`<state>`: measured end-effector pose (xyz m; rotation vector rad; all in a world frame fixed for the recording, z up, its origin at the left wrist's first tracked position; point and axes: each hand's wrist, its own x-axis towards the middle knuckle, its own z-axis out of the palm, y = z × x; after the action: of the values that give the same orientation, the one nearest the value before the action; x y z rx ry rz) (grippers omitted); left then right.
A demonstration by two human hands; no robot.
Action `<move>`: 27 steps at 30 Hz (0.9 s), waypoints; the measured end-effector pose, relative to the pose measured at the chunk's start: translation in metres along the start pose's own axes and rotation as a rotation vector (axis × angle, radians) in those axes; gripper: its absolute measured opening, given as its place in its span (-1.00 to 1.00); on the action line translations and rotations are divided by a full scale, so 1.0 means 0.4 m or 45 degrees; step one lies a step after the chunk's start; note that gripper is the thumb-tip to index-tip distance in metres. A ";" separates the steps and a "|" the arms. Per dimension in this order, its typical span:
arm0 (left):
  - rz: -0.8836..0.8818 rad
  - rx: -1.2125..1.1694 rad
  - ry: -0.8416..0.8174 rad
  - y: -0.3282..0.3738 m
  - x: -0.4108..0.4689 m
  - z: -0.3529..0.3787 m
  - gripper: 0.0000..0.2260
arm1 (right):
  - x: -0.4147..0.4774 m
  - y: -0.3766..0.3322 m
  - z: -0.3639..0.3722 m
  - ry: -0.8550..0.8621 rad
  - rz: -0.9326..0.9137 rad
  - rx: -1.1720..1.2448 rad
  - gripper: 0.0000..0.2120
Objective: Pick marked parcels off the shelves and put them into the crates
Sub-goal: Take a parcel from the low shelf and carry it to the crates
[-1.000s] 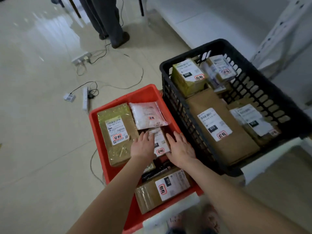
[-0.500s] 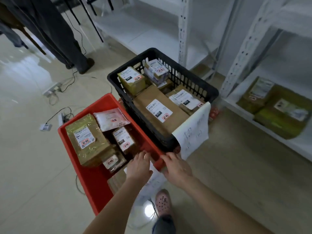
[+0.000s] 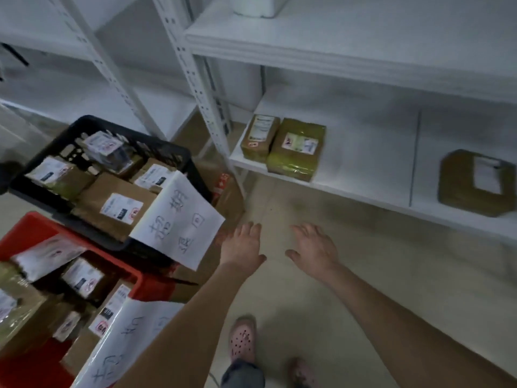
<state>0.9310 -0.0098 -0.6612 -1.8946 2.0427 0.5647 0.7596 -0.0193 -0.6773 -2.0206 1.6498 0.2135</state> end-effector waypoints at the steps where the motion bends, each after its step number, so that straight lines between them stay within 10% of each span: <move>1: 0.041 0.020 -0.002 0.038 0.022 -0.007 -0.31 | -0.003 0.041 -0.015 0.016 0.041 0.010 -0.39; 16: 0.279 0.047 0.048 0.218 0.545 -0.035 -0.36 | 0.333 0.350 -0.094 0.104 0.522 0.331 -0.41; 27: -0.480 -0.824 0.202 0.108 0.880 -0.002 -0.43 | 0.680 0.366 -0.029 0.096 0.506 1.034 -0.26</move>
<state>0.8576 -0.3171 -0.8223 -2.6806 1.6243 1.0942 0.6854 -0.2789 -0.8277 -1.1048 1.7764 -0.3530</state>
